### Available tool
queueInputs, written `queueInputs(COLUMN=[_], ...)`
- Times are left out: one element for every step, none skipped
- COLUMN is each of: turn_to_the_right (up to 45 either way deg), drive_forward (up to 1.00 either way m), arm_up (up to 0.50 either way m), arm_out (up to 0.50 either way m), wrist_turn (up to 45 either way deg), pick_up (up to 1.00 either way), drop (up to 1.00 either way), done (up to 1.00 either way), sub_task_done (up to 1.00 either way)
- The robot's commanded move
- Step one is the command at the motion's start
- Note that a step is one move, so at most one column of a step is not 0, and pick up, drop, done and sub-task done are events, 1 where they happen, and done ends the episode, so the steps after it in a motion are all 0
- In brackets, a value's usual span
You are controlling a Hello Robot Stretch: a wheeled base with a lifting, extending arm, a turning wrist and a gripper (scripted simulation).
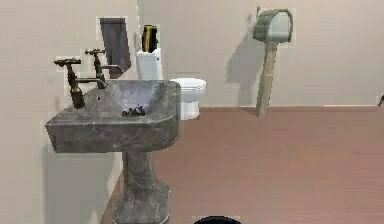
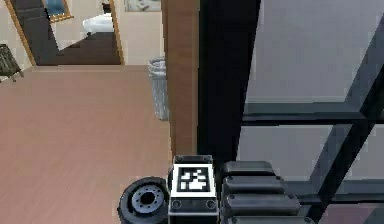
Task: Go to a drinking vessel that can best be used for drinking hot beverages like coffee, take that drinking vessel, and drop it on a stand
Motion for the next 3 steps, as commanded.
queueInputs(turn_to_the_right=[15.0, 0.0, 45.0], drive_forward=[0.0, 0.1, 0.0], arm_up=[0.0, 0.0, 0.0], arm_out=[0.0, 0.0, 0.0], wrist_turn=[0.0, 0.0, 0.0], pick_up=[0.0, 0.0, 0.0], drop=[0.0, 0.0, 0.0], done=[0.0, 0.0, 0.0], sub_task_done=[0.0, 0.0, 0.0])
